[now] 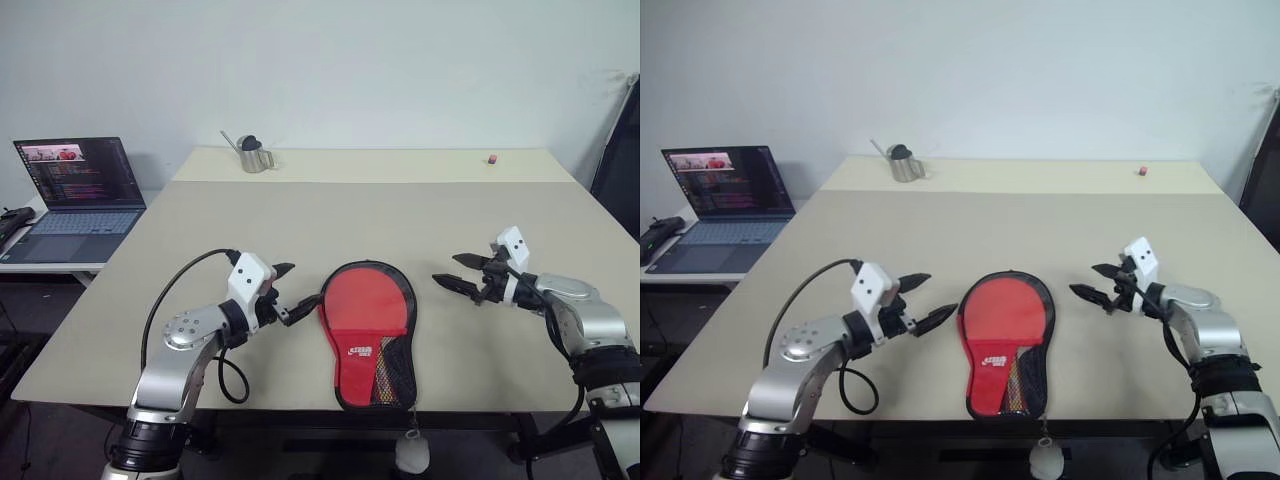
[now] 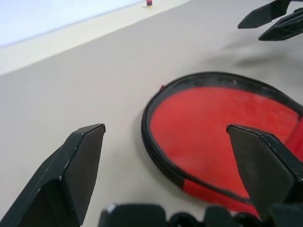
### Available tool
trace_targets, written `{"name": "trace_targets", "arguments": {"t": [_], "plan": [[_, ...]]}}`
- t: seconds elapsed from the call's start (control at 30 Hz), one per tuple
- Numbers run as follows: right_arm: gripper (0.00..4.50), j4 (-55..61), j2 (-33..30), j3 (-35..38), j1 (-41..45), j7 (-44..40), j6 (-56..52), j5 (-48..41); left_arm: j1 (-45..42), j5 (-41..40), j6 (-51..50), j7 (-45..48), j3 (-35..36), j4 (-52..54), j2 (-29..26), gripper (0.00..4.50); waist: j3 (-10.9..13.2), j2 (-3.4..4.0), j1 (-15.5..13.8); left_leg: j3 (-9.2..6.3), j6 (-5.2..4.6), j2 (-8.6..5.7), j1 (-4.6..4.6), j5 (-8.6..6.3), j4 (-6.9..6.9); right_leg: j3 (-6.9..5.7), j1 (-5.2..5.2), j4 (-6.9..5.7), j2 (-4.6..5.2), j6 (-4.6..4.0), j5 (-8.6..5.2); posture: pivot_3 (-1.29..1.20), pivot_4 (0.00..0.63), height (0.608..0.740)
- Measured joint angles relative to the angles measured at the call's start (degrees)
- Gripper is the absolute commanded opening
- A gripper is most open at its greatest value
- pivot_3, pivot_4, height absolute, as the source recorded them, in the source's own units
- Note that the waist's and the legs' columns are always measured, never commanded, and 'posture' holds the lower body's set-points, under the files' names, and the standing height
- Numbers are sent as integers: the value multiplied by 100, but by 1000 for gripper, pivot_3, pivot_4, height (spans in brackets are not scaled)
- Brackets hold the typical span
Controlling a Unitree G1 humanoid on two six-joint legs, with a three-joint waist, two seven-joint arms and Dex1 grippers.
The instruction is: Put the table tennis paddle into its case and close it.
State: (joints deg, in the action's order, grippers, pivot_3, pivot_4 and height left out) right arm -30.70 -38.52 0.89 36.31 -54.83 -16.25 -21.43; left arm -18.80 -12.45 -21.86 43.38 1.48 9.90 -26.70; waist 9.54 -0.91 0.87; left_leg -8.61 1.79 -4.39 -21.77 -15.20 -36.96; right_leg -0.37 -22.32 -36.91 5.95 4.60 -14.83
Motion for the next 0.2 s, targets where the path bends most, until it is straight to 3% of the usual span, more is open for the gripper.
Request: {"name": "trace_targets", "arguments": {"t": [0.2], "plan": [[4483, -69, -43, 33, -55, -17, 137, 229, -324, 100, 363, 107, -156, -570, -106, 4500, 0, 1, 61, 7, 3, 1, 0, -1, 0, 9, 0, 3, 3, -2, -1, 0, 150, 740]]}}
